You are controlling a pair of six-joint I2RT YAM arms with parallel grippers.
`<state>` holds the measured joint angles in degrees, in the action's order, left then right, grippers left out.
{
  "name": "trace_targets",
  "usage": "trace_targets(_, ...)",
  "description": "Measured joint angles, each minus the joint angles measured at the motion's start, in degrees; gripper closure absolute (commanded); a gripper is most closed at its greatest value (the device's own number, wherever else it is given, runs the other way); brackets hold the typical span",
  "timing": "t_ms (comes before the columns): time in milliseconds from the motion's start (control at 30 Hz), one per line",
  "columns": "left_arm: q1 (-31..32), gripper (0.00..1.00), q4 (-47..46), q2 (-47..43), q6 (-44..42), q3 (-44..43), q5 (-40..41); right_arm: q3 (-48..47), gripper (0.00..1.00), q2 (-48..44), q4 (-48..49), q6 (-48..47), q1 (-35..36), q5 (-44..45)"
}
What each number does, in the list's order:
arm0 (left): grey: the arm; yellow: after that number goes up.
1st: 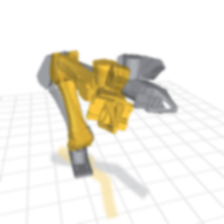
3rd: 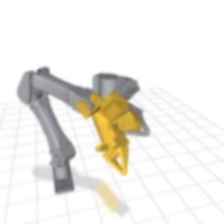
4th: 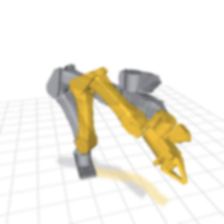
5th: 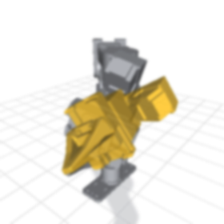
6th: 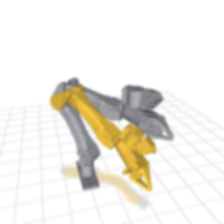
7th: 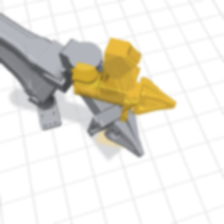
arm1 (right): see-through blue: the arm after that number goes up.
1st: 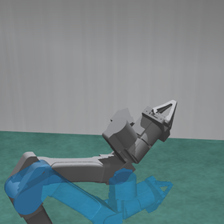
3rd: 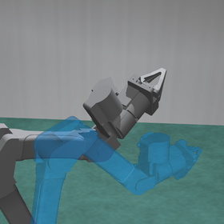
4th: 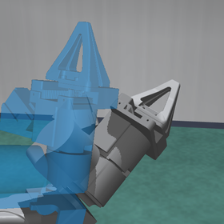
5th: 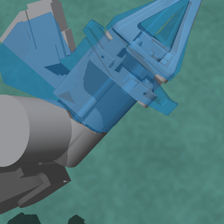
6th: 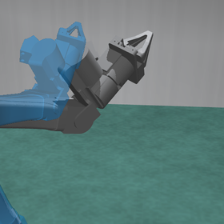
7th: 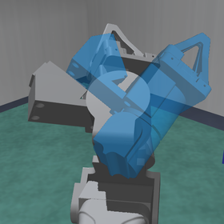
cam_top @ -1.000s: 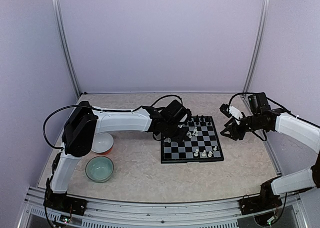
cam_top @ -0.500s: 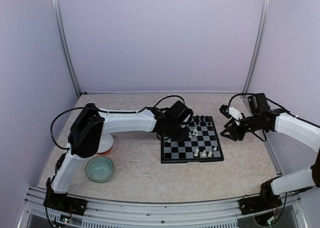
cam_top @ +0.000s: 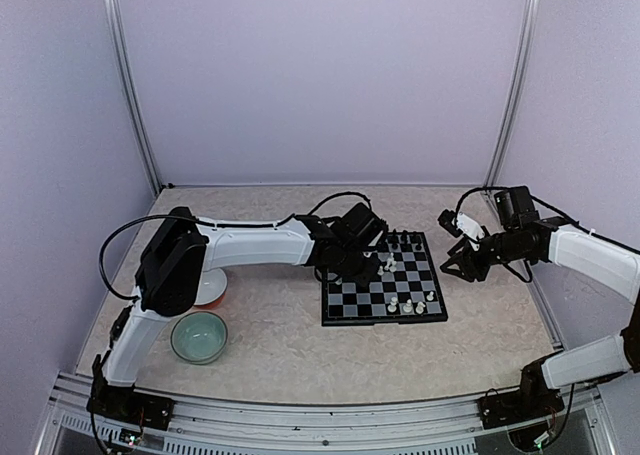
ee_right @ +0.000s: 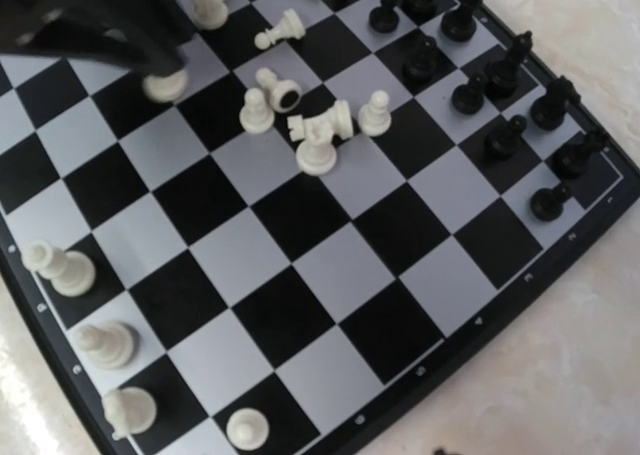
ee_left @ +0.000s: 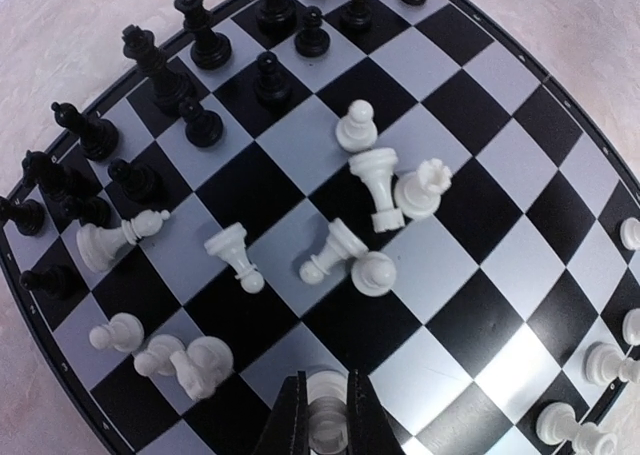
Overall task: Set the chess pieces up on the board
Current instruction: Pick up the queen from the chessboard, then place the queen at d1.
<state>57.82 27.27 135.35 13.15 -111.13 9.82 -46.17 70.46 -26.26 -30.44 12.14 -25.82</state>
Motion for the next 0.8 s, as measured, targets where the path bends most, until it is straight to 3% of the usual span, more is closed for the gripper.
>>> trace_targets(433,10.62,0.97,1.46,-10.1,2.45,6.88,0.94,0.0,0.54,0.7,0.0,-0.15,0.0,0.26)
trace_targets(800,9.7,0.97,1.57,-7.76,4.04,6.97,2.58,0.0,0.54,0.81,0.0,-0.17,0.0,0.42)
